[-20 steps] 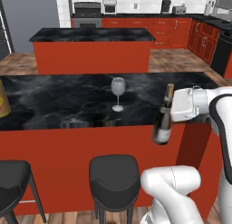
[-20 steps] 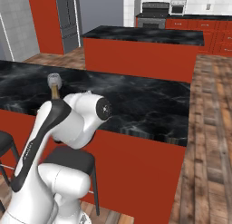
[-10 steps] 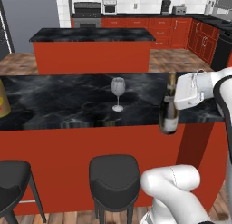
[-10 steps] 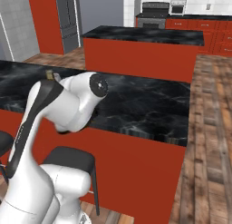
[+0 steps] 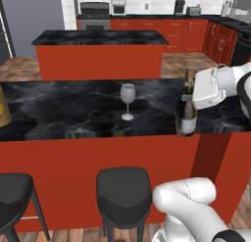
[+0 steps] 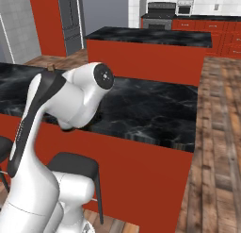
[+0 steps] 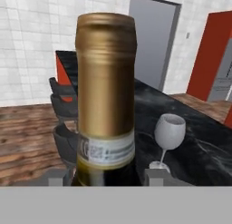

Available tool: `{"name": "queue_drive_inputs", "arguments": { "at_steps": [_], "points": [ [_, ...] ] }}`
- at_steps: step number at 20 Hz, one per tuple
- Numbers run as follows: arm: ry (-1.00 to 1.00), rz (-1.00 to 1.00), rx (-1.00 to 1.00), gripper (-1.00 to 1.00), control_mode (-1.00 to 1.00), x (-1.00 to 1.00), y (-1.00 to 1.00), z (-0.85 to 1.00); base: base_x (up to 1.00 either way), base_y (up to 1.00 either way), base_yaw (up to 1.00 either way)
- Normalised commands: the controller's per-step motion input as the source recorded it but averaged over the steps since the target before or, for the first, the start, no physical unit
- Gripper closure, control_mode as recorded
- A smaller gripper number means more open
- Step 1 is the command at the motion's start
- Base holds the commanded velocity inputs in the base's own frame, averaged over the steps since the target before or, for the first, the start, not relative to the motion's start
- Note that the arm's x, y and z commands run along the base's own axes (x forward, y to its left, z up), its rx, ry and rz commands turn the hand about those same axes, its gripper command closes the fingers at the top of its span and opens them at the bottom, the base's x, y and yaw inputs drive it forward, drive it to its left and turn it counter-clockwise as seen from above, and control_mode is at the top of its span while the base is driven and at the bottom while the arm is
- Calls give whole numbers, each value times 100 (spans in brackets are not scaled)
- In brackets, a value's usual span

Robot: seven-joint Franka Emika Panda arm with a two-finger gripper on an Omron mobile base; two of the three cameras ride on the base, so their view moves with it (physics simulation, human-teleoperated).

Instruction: There is a wine glass and glass cup on the dining counter. Place the wine bottle next to the wine glass and the juice bottle next to the glass cup.

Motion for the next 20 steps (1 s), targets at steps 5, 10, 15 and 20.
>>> {"name": "queue_drive_inputs", "arguments": {
  "at_steps": [5, 10, 15, 20],
  "points": [
    [-8, 2, 15, 100, -100, -2, -1, 3, 0, 0, 0],
    [-13, 0, 8, 100, -100, 1, 0, 0, 0, 0, 0],
    [-4, 0, 5, 100, -100, 13, 0, 0, 0, 0, 0],
    [4, 0, 0, 100, -100, 28, 0, 1, 0, 0, 0]
  ]
}}
